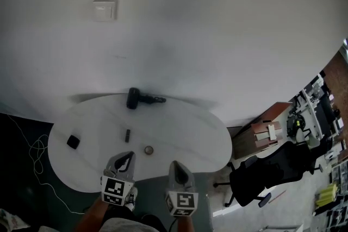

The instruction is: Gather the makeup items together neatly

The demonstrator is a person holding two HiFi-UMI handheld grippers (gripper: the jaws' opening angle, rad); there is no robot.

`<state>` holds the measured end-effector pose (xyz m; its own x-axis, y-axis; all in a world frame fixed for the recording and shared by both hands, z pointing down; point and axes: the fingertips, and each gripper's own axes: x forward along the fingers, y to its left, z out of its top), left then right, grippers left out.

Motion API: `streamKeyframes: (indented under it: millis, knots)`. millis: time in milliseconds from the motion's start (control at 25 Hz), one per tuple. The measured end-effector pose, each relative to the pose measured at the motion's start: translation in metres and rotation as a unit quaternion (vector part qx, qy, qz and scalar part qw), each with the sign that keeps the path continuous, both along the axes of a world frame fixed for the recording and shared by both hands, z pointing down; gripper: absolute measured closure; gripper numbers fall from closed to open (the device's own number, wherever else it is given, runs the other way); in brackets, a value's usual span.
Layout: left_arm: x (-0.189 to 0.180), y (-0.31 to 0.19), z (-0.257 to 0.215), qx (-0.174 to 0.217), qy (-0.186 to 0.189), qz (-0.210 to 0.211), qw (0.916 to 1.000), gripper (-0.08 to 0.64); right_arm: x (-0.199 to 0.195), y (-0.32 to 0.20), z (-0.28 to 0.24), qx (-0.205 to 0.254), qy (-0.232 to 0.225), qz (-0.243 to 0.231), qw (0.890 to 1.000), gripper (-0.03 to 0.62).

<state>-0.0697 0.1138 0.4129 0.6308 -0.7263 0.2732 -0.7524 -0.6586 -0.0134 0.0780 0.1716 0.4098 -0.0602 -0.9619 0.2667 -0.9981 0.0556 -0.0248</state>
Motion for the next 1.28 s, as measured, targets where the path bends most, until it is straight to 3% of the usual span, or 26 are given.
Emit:
streamKeyframes:
  millis: [600, 1240, 1280]
  knots:
    - [-0.031, -0.061, 0.083, -0.068, -0.014, -0.02, 0.9974, 0.549, -0.03, -0.079, 0.081, -0.073, -0.004, -0.021, 0.997, 0.589]
    - [-0.051, -0.063, 0.185, -0.156, -0.043, -0.125, 0.9789, 0.549, -0.039, -0.107, 0.209, -0.183, -0.015, -0.119, 0.976, 0.589]
    - [-0.052, -0.062, 0.19, -0.16, -0.043, -0.13, 0.9776, 0.549, -0.04, -0.107, 0.216, -0.191, -0.015, -0.128, 0.973, 0.531]
